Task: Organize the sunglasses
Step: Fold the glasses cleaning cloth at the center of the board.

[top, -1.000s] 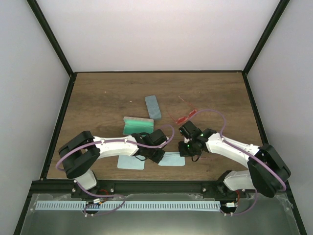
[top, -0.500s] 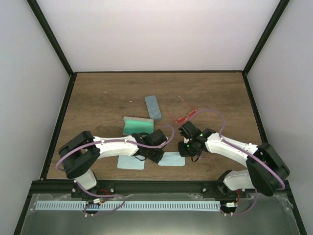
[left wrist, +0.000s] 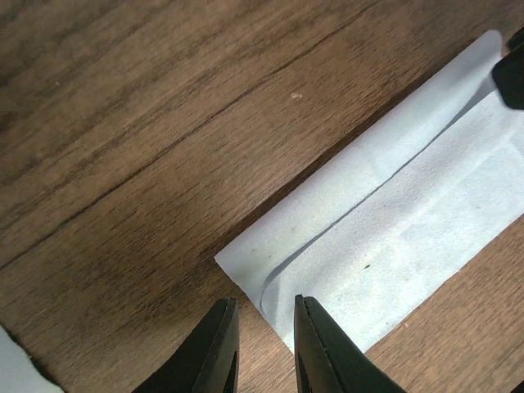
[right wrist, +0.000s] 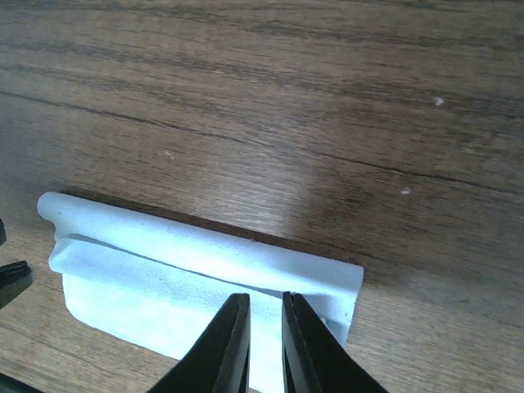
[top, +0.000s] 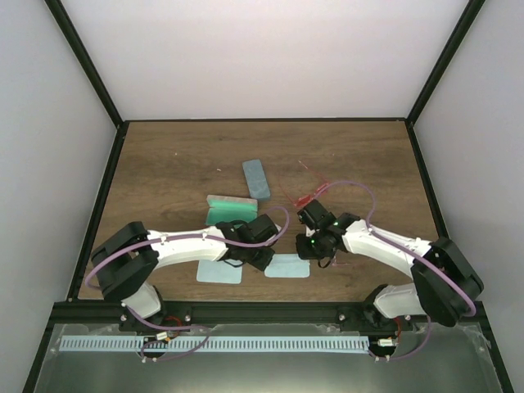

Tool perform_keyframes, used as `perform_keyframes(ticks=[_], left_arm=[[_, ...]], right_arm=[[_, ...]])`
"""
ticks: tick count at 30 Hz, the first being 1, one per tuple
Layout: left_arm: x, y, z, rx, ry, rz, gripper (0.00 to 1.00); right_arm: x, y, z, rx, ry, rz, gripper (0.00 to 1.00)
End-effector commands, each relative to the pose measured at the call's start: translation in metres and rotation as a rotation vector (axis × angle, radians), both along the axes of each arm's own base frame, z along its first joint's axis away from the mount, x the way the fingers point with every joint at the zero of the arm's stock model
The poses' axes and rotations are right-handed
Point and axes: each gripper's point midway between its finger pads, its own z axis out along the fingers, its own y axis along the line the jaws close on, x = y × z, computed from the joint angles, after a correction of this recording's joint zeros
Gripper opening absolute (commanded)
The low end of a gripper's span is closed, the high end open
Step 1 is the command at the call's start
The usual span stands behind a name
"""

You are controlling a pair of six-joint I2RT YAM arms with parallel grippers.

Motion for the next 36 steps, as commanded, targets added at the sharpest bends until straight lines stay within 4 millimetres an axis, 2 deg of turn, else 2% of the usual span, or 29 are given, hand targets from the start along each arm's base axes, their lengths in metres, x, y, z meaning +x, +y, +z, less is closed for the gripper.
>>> perform_keyframes(ticks=[1, 12, 29, 36], left_arm=[[0.006, -0.006, 0.017, -0.039, -0.045, 0.008, 0.22], [0.007, 0.003, 0.016, -0.021, -0.055, 0.034, 0.22], [0.005, 0.007, 0.011, -0.018, -0.056, 0.032, 0.22], [0.003, 0.008, 0.011, -0.025, -0.056, 0.030, 0.22]], right_arm=[[0.009, 0.020, 0.011, 0.054, -0.013, 0.012, 0.11], [-0.004, 0.038, -0.004, 0.018, 0.027, 0.055, 0.10], [-0.030, 0.033, -0.012, 0.002, 0.072, 0.052, 0.09], [-0.034, 0.033, -0.006, 0.010, 0.069, 0.040, 0.09]])
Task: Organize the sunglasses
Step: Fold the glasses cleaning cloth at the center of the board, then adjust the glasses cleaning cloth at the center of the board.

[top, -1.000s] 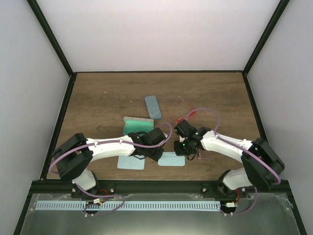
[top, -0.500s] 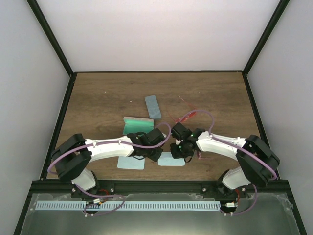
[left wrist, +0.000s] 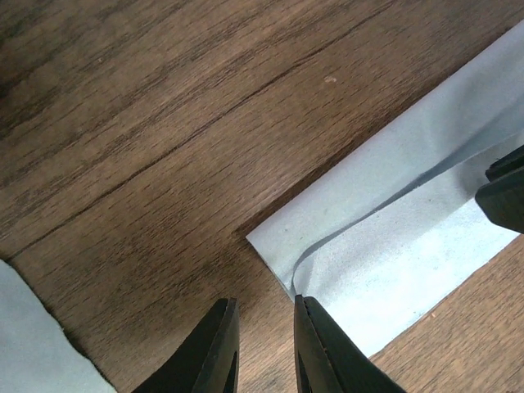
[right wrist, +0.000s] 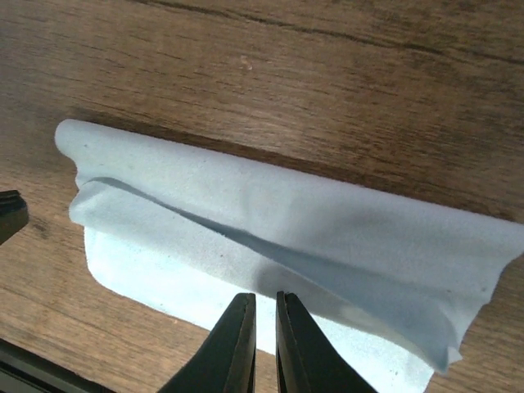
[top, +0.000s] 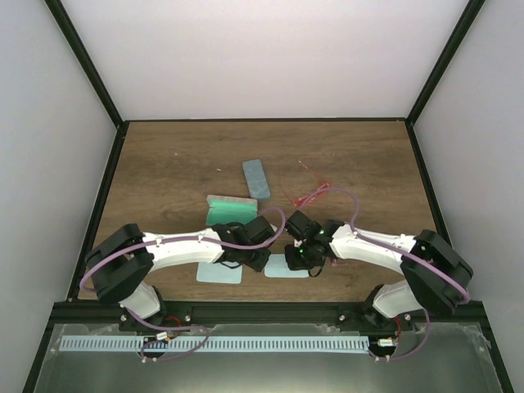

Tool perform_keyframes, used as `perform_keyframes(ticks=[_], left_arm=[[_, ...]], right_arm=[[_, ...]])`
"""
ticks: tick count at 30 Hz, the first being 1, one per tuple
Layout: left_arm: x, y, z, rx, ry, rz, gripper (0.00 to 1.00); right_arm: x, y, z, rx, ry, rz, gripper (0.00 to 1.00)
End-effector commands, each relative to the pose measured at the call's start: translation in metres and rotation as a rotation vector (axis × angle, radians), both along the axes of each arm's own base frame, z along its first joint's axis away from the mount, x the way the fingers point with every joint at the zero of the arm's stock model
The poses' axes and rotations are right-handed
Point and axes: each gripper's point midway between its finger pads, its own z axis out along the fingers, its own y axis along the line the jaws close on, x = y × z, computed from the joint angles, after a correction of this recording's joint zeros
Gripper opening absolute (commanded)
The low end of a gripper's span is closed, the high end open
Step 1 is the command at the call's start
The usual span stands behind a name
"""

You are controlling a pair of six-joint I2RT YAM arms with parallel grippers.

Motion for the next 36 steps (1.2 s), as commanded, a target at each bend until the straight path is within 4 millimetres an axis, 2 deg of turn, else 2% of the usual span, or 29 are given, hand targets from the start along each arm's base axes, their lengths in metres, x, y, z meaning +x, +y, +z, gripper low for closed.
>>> perform_keyframes(ticks=[1, 7, 12, 18, 29, 32, 36], left_arm=[[0.001, -0.002, 0.009, -0.034, -0.026, -0.001, 0.22], [0.001, -0.001, 0.009, -0.033, -0.028, -0.002, 0.22], [0.000, 0.001, 0.010, -0.032, -0.028, 0.000, 0.22], [0.000, 0.005, 0.011, -0.029, -0.035, 0.007, 0.22], [-0.002, 0.010, 0.009, -0.027, -0.030, 0.019, 0.22], [-0.003, 0.010, 0.010, -0.030, -0.032, 0.020, 0.22], [-0.003, 0.012, 0.010, -0.029, -0.035, 0.021, 0.22]], right_arm=[[-0.003, 0.001, 0.011, 0.018, -0.008, -0.019, 0.09], [0.007, 0.004, 0.023, 0.023, -0.048, -0.042, 0.09], [0.017, 0.003, 0.016, -0.042, -0.053, -0.059, 0.09], [0.026, 0.012, 0.014, -0.045, -0.061, -0.061, 0.08], [0.025, 0.009, -0.001, -0.079, -0.047, -0.054, 0.10], [0.025, 0.009, 0.000, -0.077, -0.053, -0.056, 0.11], [0.033, 0.016, 0.011, -0.060, -0.074, -0.060, 0.14]])
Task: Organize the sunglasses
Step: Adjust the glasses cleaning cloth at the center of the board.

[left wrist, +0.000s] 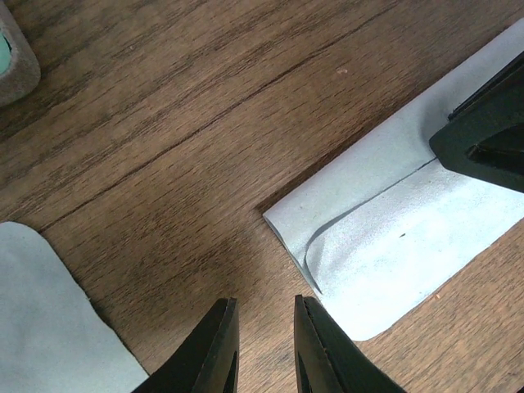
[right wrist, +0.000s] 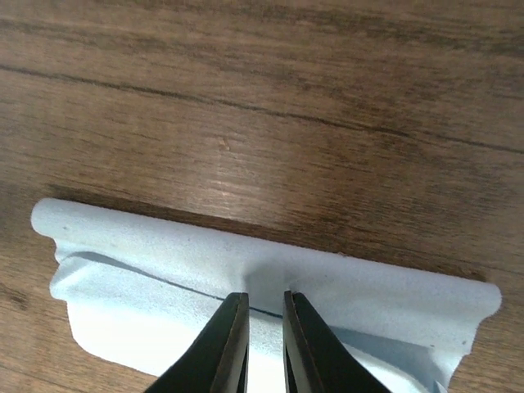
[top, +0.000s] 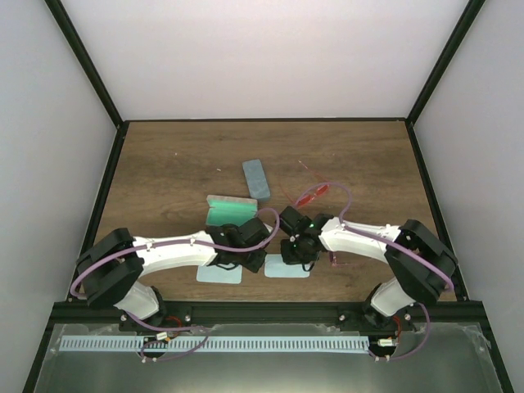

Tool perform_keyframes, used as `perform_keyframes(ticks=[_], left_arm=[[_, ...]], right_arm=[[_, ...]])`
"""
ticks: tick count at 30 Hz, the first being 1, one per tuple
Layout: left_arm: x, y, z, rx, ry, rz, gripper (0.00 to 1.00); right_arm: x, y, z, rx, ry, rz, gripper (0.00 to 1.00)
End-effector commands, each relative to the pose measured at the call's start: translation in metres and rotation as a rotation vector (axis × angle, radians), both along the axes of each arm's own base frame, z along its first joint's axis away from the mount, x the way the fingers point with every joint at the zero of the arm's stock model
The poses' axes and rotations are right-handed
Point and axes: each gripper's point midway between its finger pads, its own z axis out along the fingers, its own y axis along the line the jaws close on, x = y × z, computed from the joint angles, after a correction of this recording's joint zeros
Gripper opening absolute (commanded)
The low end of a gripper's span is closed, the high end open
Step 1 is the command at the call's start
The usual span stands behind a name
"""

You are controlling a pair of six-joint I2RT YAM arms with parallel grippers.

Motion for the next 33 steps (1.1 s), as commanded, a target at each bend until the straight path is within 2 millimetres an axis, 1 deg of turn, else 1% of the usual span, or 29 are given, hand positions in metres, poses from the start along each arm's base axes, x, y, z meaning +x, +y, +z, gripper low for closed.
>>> perform_keyframes(ticks=[1, 5, 10, 17, 33], left_arm=[[0.000, 0.002, 0.005, -0.015, -0.016, 0.006, 0.22], [-0.002, 0.004, 0.005, -0.015, -0.014, 0.008, 0.22], [-0.004, 0.009, 0.004, -0.014, -0.012, 0.015, 0.22], [-0.006, 0.014, 0.003, -0.013, -0.010, 0.026, 0.22], [-0.006, 0.012, 0.000, -0.017, -0.009, 0.015, 0.22]], right_arm=[[0.015, 0.014, 0.019, 0.027, -0.062, -0.007, 0.15], [0.023, 0.019, 0.023, 0.024, -0.078, -0.006, 0.15], [0.023, 0.023, 0.015, 0.017, -0.059, 0.002, 0.15], [0.016, 0.019, 0.007, 0.016, -0.034, 0.007, 0.14], [-0.002, 0.008, -0.001, 0.026, 0.012, -0.003, 0.13]])
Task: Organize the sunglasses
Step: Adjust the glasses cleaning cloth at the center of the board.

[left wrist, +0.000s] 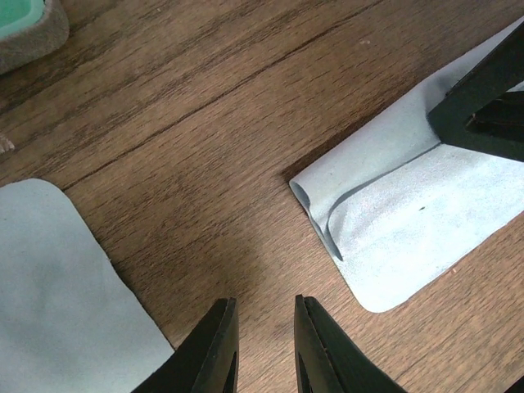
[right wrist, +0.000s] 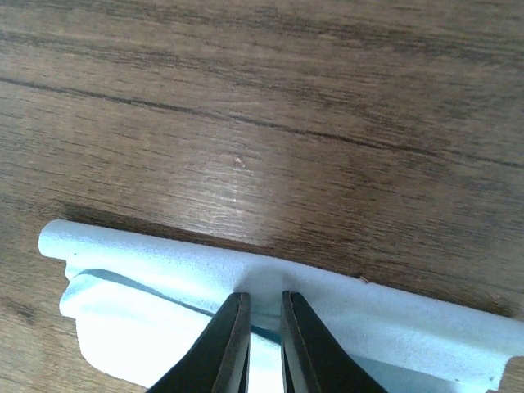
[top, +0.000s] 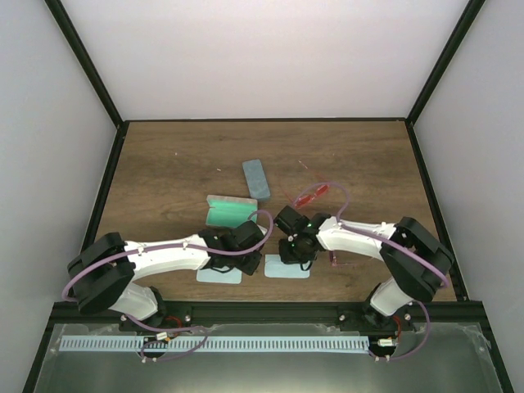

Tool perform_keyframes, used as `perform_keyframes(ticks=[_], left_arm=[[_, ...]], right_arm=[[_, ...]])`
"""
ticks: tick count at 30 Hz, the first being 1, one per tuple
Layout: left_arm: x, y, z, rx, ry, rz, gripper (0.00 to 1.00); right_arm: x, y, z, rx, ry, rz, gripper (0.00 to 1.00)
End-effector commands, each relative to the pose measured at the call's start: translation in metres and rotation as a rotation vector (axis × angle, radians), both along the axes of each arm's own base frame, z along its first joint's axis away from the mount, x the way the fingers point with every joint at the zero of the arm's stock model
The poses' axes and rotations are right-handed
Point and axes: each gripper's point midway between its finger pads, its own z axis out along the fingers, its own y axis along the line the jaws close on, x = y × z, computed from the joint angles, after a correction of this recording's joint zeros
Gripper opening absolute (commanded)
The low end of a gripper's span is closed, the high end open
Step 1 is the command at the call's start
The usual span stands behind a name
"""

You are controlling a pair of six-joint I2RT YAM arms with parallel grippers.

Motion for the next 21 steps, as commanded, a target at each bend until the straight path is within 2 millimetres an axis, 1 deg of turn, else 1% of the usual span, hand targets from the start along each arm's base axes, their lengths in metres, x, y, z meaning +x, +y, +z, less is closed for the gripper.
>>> perform_keyframes(ticks=[1, 5, 14, 21], left_arm=[[0.000, -0.002, 0.001, -0.012, -0.009, -0.007, 0.22], [0.000, -0.002, 0.000, -0.010, -0.009, -0.010, 0.22], [-0.002, -0.004, -0.004, -0.022, 0.002, -0.019, 0.22], [-0.002, -0.006, -0.004, -0.023, 0.001, -0.028, 0.22]], right_arm=[[-0.006, 0.002, 0.003, 0.019, 0.005, -0.002, 0.13], [-0.010, 0.003, 0.007, 0.027, 0.005, -0.001, 0.13], [-0.021, -0.002, 0.009, 0.046, 0.020, -0.024, 0.13], [-0.027, -0.005, 0.007, 0.043, 0.032, -0.033, 0.13]])
